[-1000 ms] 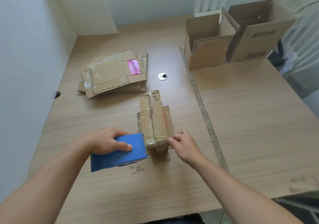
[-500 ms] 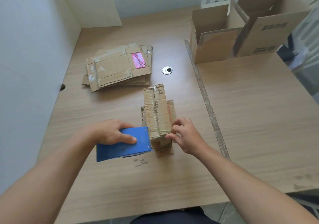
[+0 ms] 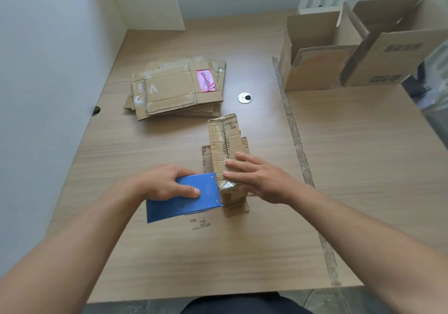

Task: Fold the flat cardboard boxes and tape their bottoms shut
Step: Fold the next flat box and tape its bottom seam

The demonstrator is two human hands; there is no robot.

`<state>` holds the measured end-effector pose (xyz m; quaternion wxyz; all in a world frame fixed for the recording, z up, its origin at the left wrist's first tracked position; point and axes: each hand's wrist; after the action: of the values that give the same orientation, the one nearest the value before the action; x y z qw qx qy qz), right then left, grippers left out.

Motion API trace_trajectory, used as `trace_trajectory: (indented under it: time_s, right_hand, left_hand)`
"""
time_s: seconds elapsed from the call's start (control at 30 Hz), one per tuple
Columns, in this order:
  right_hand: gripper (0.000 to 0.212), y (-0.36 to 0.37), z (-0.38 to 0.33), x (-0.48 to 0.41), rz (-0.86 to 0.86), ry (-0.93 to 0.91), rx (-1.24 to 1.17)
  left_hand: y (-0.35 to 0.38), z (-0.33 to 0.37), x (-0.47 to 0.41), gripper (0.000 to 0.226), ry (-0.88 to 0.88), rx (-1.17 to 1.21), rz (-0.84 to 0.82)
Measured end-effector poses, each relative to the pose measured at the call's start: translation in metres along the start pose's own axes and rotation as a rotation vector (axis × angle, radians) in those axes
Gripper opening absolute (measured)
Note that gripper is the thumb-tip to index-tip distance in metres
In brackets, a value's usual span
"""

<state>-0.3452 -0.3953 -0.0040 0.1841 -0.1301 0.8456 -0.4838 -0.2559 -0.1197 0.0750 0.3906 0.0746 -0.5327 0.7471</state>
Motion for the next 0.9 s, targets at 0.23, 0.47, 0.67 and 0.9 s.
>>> trace_trajectory:
  time_s: [0.23,0.47,0.67,0.9]
  right_hand:
    - [0.048,-0.008,0.007,-0.006,-0.006,-0.046,0.02]
    - [0.042,0.001,-0.003,-0.007,0.127,0.025,-0.02]
    - [0.045,0.023,-0.023,0.002,0.25,0.086,0.076]
    - [0.049,0.026,-0.024,0.005,0.264,0.144,0.102]
  left_hand:
    - [0.003,-0.002,0.0,0.023,0.012,0.045,0.007]
    - [0.005,-0.006,0.0,0.026,0.045,0.092,0.001]
    - [0.007,-0.011,0.002,0.033,0.059,0.129,0.002]
    - [-0.014,-0.042,0.018,0.049,0.041,0.112,-0.031]
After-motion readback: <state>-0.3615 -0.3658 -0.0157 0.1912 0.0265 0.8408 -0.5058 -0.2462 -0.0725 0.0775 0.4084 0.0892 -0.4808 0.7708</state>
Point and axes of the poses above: each hand's wrist, its own x-axis away from the middle knuckle, its own y-axis out of the palm, z = x × y, and after that the axes turned 11 degrees about z, right-handed
